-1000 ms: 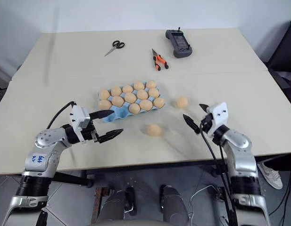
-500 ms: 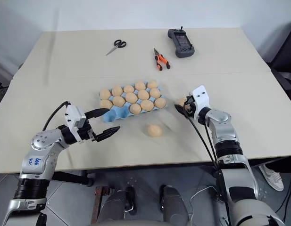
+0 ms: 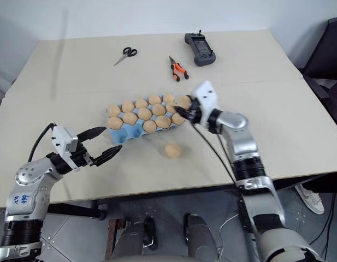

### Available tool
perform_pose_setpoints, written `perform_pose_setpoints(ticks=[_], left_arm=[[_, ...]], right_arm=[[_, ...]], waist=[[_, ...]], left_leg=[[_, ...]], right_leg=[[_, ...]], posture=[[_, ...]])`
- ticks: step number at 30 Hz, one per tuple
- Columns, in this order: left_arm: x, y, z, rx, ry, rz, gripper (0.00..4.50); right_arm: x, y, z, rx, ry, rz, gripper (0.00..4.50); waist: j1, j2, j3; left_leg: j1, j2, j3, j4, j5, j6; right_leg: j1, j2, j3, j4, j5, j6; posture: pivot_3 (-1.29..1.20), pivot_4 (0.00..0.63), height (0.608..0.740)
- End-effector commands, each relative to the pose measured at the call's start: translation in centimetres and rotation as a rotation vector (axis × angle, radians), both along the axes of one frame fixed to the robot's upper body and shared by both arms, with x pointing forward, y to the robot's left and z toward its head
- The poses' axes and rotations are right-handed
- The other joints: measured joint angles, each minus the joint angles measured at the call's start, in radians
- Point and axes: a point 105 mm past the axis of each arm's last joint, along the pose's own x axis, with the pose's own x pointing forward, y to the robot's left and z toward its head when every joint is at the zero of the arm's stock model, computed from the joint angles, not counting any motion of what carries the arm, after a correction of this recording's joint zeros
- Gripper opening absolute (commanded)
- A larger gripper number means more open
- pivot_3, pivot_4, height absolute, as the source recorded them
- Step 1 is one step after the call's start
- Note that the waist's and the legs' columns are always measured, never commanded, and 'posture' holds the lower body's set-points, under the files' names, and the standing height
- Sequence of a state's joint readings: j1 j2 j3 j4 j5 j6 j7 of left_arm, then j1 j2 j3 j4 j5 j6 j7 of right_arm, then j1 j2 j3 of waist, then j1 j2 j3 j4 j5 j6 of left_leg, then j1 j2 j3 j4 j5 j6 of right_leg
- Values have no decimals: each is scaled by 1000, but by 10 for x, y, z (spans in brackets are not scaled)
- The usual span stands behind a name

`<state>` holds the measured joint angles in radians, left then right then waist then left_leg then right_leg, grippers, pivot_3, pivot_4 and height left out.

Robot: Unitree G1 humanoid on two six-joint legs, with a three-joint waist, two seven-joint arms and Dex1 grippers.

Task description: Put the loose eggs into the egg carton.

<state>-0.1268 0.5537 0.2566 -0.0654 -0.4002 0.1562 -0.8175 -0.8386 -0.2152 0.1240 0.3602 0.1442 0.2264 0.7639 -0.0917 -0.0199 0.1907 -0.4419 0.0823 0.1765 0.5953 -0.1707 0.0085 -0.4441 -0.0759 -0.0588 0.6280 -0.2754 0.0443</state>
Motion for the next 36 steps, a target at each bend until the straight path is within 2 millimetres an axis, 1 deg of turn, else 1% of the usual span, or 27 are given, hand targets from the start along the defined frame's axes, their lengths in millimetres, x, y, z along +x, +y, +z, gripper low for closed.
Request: perform_pose_setpoints(ticks=[1,2,6,8,11,15,18,19,21,24,26,28,30,33,36], left_arm=[[-6,10,8,1,-40,37,4500],[-7,11,7,1,-38,43,4500],[-10,13,6,-5,-42,65,4500],[-11,13,6,-6,-45,71,4500],[-12,14,7,-7,-46,74,4500],[-14,14,6,-9,-44,80,4500],[-13,12,6,-12,-41,74,4500],[-13,11,6,-12,-40,70,4500],[-12,11,7,-11,-39,66,4500],[-12,10,7,-5,-37,60,4500],[-12,10,7,-2,-36,53,4500],[-12,8,7,0,-33,41,4500],[-12,6,7,5,-27,27,4500],[-11,2,5,11,-8,-4,4500],[-10,-4,6,13,2,-39,4500]], right_arm=[[-11,45,15,-5,-15,77,1987],[-14,57,13,-10,-3,98,1987],[-22,85,0,-36,32,135,1987],[-25,90,-4,-45,42,150,1987],[-28,90,-7,-56,48,165,1987],[-32,91,-12,-82,56,191,3220],[-34,87,-5,-62,45,205,4223],[-35,81,-1,-52,39,212,4453],[-36,68,3,-40,31,213,4453],[-32,37,-1,-55,17,158,4453],[-35,10,-1,-31,-12,135,4453],[-41,-21,-3,-27,-52,110,4453],[-48,-53,-8,-31,-76,76,4453],[-56,-94,-18,-35,-87,-15,4453],[-70,-125,-26,-23,-103,-74,4453]], waist=[[3,0,0],[4,0,0],[9,-3,-2],[9,-4,-2],[8,-4,-2],[7,-4,-3],[4,-4,-3],[5,-4,-3],[7,-4,-3],[8,-5,-3],[12,-5,-3],[17,-5,-3],[19,-5,-3],[22,-5,-3],[19,-5,-3]], left_leg=[[0,0,0,-1,0,0],[0,0,0,-1,0,0],[-1,0,0,-3,0,-1],[-3,0,0,-5,0,-1],[-4,-1,1,-7,0,-1],[-3,-1,1,-11,0,-2],[-2,0,1,-13,1,-4],[-2,0,1,-13,1,-4],[-2,0,1,-13,2,-4],[-2,0,1,-13,2,-4],[-2,-1,0,-12,2,-4],[-3,-1,0,-12,1,-4],[-3,-1,0,-13,1,-4],[-2,-1,0,-13,1,-4],[-1,-1,-1,-12,1,-4]], right_leg=[[0,0,0,0,0,0],[0,0,0,0,0,0],[-1,-2,-1,-3,0,-1],[-1,-2,-1,-6,0,0],[-2,-3,-1,-8,0,0],[-2,-2,-2,-8,-1,-1],[-3,-1,-2,-8,-1,-2],[-3,-1,-2,-8,-1,-2],[-3,-1,-3,-8,-1,-2],[-3,-1,-3,-8,-1,-2],[-3,-2,-3,-8,-1,-2],[-2,-2,-4,-9,-1,-2],[-2,-2,-4,-10,-1,-2],[-2,-1,-4,-11,-1,-2],[0,1,-4,-11,-1,-2]], posture=[[0,150,740],[0,150,740],[0,150,740],[0,150,740],[0,150,740],[0,150,740],[0,150,740],[0,150,740],[0,150,740],[0,150,740],[0,150,740],[0,150,740],[0,150,740],[0,150,740],[0,150,740]])
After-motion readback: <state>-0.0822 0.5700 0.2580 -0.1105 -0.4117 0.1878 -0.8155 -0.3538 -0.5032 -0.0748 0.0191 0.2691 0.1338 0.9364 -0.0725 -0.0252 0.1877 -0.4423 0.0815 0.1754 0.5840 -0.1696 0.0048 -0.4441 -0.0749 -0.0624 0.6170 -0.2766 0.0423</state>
